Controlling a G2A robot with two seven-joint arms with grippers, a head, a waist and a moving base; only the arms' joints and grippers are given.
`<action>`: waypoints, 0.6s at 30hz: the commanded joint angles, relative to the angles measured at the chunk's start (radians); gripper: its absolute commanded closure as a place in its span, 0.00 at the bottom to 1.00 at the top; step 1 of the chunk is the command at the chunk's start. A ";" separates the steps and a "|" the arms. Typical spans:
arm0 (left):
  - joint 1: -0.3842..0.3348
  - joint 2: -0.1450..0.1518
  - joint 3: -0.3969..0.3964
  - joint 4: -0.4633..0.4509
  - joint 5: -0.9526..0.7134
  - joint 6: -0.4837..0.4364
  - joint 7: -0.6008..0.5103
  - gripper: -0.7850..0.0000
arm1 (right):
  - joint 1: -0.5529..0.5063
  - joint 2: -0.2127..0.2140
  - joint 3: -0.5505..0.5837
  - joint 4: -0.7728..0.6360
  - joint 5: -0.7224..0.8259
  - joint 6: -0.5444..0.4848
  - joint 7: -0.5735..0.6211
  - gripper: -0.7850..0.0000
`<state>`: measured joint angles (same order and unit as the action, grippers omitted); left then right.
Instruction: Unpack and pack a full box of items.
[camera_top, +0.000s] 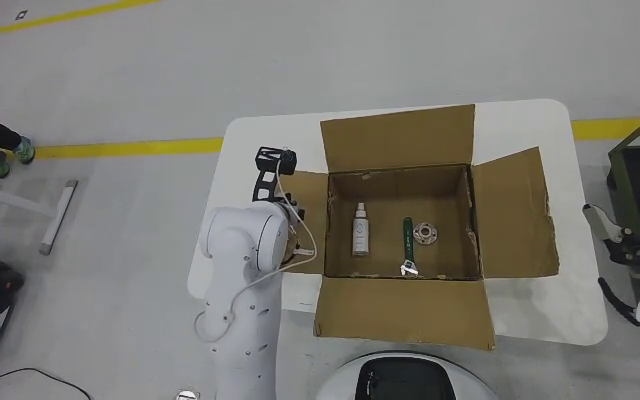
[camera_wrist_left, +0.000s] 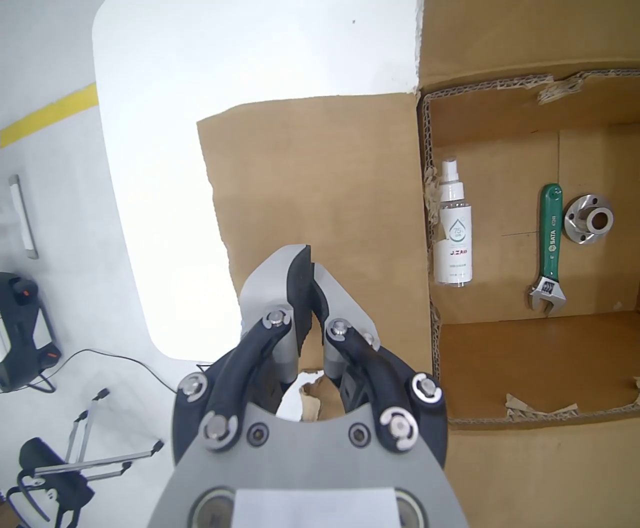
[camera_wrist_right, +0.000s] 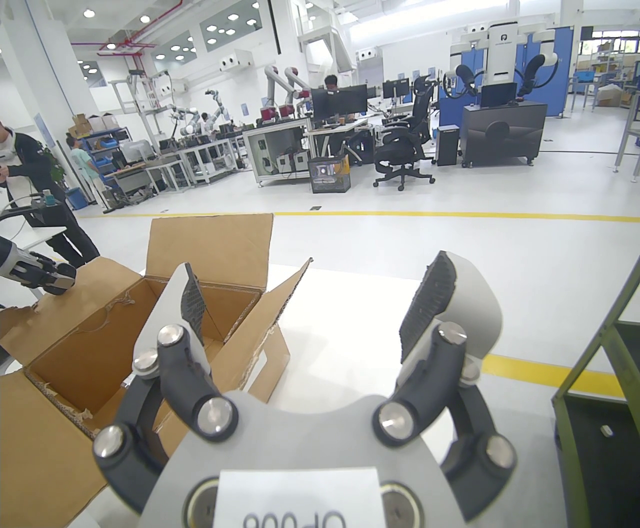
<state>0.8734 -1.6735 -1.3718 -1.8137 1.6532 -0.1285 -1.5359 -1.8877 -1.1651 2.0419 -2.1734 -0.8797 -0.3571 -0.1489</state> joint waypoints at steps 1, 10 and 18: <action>-0.002 0.001 0.001 0.000 -0.012 0.004 0.000 1.00 | 0.000 0.000 0.000 0.000 0.000 0.000 0.000 0.00; -0.027 -0.002 0.031 -0.055 -0.085 0.044 0.000 0.69 | 0.000 0.000 0.000 0.000 0.000 0.000 0.000 0.00; -0.074 -0.016 0.172 -0.066 -0.135 0.092 0.000 0.73 | 0.000 0.000 0.000 0.000 0.000 0.000 0.000 0.00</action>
<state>0.8012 -1.6883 -1.2159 -1.8840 1.5185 -0.0420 -1.5359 -1.8877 -1.1651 2.0419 -2.1734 -0.8797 -0.3571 -0.1489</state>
